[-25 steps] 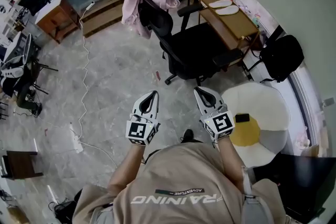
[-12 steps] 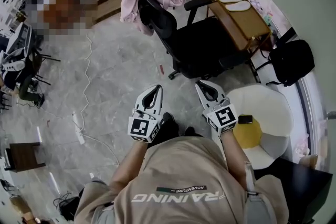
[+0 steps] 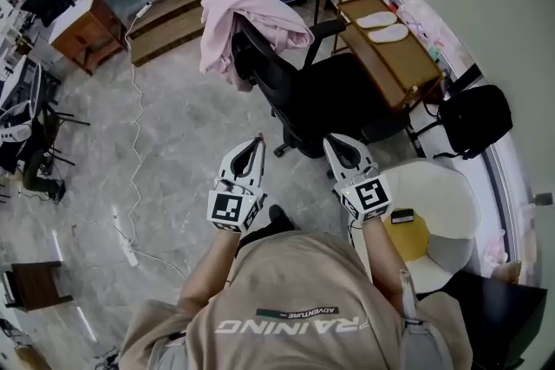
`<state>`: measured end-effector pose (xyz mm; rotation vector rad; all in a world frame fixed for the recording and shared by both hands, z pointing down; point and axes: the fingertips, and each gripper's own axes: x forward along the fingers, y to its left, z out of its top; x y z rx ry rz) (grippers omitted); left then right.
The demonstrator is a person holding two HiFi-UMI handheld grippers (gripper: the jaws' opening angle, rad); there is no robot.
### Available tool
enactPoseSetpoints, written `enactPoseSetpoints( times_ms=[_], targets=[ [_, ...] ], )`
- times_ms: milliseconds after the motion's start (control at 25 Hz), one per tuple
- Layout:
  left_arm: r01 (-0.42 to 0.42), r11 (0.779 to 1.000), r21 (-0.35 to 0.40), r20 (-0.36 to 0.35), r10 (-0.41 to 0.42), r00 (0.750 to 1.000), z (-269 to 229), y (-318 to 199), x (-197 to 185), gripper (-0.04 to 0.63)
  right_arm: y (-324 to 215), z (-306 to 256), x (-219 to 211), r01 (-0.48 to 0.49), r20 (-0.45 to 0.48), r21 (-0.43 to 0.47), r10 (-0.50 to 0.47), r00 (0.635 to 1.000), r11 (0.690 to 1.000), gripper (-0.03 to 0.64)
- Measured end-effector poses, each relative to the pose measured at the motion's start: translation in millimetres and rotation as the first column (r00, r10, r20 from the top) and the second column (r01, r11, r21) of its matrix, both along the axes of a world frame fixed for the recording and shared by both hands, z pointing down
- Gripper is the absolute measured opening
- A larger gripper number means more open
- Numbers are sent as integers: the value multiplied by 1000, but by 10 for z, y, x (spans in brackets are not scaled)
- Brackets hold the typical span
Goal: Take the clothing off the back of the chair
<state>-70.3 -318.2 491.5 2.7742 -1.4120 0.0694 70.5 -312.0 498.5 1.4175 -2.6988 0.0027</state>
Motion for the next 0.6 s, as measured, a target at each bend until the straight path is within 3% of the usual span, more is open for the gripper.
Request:
enactPoseSetpoints(
  times_ms=[280,600],
  targets=[
    [-55,998,-13,10,55,998,31,-373,-187,12,-359,-31,-117,-60,11,6,60,998,998,32],
    [-62,998,-23,11,62,998,86,-750,-315,12,-721,-101,-92,-99,-1,34,99,995,995,32]
  ],
)
